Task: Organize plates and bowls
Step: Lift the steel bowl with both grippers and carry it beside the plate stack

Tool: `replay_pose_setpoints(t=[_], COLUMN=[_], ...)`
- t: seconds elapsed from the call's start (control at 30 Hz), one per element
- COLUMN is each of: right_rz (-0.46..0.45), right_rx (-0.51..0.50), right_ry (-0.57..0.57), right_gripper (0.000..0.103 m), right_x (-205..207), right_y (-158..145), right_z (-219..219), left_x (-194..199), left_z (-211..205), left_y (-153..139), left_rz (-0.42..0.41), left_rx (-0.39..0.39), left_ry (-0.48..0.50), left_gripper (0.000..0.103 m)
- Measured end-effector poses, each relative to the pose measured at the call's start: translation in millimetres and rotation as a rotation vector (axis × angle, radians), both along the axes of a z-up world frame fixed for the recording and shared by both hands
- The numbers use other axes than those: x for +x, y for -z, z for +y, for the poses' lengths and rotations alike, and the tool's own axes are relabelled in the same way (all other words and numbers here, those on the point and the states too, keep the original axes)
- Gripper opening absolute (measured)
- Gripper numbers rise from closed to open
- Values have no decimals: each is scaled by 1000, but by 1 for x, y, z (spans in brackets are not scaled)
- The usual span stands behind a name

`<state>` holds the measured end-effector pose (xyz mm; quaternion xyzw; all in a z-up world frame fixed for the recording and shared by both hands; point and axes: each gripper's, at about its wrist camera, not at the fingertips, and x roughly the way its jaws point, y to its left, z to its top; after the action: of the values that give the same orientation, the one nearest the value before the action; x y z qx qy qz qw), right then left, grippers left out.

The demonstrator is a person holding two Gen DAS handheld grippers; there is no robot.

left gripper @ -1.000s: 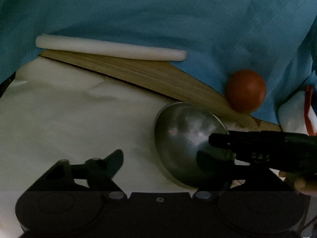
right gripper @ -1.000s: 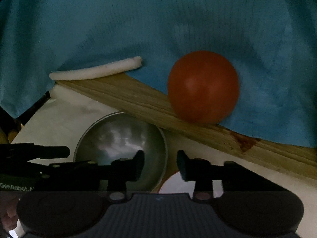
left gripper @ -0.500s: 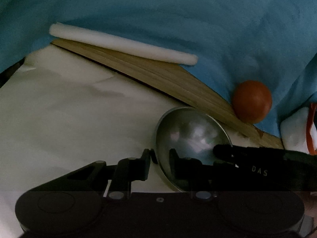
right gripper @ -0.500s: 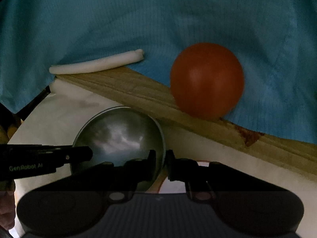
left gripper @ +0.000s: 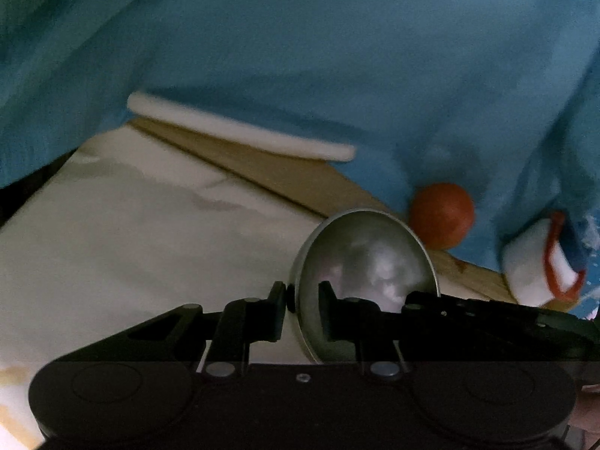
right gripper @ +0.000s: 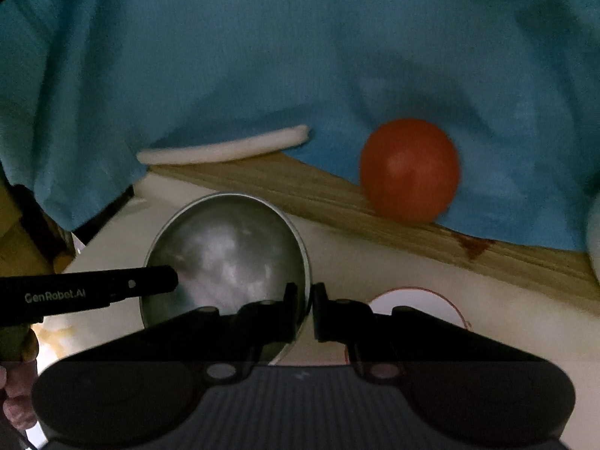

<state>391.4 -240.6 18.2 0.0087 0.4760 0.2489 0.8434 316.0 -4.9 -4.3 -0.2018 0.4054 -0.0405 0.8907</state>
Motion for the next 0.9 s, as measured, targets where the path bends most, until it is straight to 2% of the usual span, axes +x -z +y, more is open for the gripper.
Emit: replay_pose_setpoints(t=[0.3, 0.47, 0.63, 0.9], right_rz=[-44, -7, 2, 88], right_rx=[21, 35, 5, 4], right_ry=[121, 238, 335, 468], right_gripper=[10, 10, 11, 11], right_x=[-46, -78, -117, -159], right_y=[-29, -35, -35, -12], right_z=[-57, -104, -152, -202], left_x=[-17, -31, -40, -49], left_z=[-49, -93, -141, -190], left_y=[-22, -27, -15, 12], left_rz=[-36, -33, 26, 123], left_rx=[-19, -36, -49, -38], left_ry=[154, 293, 449, 573], left_gripper=[19, 19, 19, 19])
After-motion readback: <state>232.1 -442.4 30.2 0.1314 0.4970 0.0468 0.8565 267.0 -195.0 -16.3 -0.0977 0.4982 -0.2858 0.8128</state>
